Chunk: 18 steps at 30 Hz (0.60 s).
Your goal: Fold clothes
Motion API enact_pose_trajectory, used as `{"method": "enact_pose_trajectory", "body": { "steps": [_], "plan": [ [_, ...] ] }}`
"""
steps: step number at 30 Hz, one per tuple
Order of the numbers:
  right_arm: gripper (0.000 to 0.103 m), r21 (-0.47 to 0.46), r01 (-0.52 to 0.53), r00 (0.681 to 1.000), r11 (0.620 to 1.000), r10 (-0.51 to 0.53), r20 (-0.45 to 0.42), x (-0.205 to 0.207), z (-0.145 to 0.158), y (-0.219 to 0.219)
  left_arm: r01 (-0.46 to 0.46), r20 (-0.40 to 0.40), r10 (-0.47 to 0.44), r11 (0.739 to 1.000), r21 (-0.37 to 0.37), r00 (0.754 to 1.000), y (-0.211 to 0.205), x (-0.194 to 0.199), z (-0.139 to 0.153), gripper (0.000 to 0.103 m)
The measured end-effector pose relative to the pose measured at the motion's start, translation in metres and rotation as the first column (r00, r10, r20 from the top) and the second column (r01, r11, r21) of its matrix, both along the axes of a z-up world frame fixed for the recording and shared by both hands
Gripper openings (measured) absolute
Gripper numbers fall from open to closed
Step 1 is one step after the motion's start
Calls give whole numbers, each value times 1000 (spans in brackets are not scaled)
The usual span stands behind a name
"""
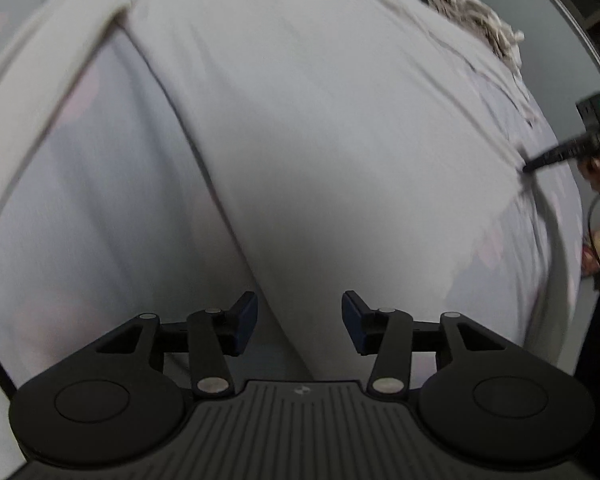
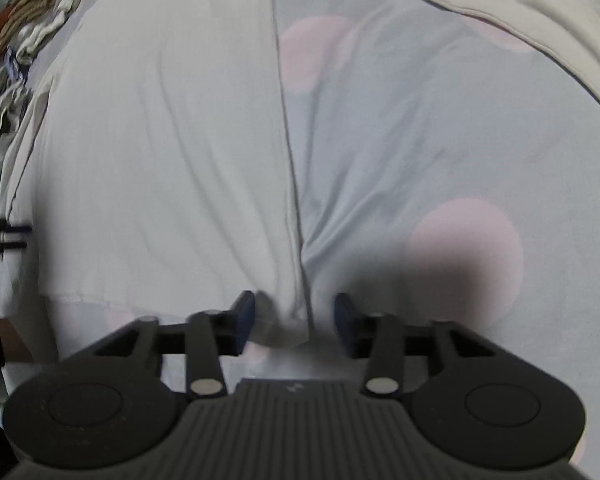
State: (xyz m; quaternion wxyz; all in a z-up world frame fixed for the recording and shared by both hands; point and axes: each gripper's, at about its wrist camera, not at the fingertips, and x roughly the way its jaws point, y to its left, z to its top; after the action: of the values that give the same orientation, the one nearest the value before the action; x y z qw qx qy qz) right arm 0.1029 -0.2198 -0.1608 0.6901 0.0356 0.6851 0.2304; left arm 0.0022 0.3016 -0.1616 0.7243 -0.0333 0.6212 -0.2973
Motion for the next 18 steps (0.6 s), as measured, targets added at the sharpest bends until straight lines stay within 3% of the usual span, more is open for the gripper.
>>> {"method": "enact_pose_trajectory", "body": {
  "steps": [4,7,10,11,12,13,15,18],
  "plan": [
    [47,8,-14,1000,1000,14,-16,0,-3,11,8,-110,-11,1000,-27,994,1,4,-15,44],
    [47,28,-31,1000,999,31,-1,1,0,21,31,-230,-42,998,-51,972,-2,7,-33,43],
    [47,37,-32,999,999,31,23,3,3,27,43,-285,-61,997,-69,957,-7,9,-44,43],
    [46,39,-33,999,999,32,30,3,3,29,47,-291,-67,996,-76,955,-8,10,-46,35],
    [40,41,-37,999,998,36,26,3,3,30,49,-298,-71,995,-82,952,-9,11,-46,24],
    [28,43,-40,999,998,39,23,2,3,31,54,-303,-77,995,-84,950,-9,11,-47,3],
    [9,40,-52,999,998,52,12,3,1,32,74,-309,-96,994,-83,946,-8,10,-46,3],
    [6,46,-68,997,997,69,-21,5,-2,34,107,-313,-142,986,-125,939,-3,7,-38,3]
  ]
}}
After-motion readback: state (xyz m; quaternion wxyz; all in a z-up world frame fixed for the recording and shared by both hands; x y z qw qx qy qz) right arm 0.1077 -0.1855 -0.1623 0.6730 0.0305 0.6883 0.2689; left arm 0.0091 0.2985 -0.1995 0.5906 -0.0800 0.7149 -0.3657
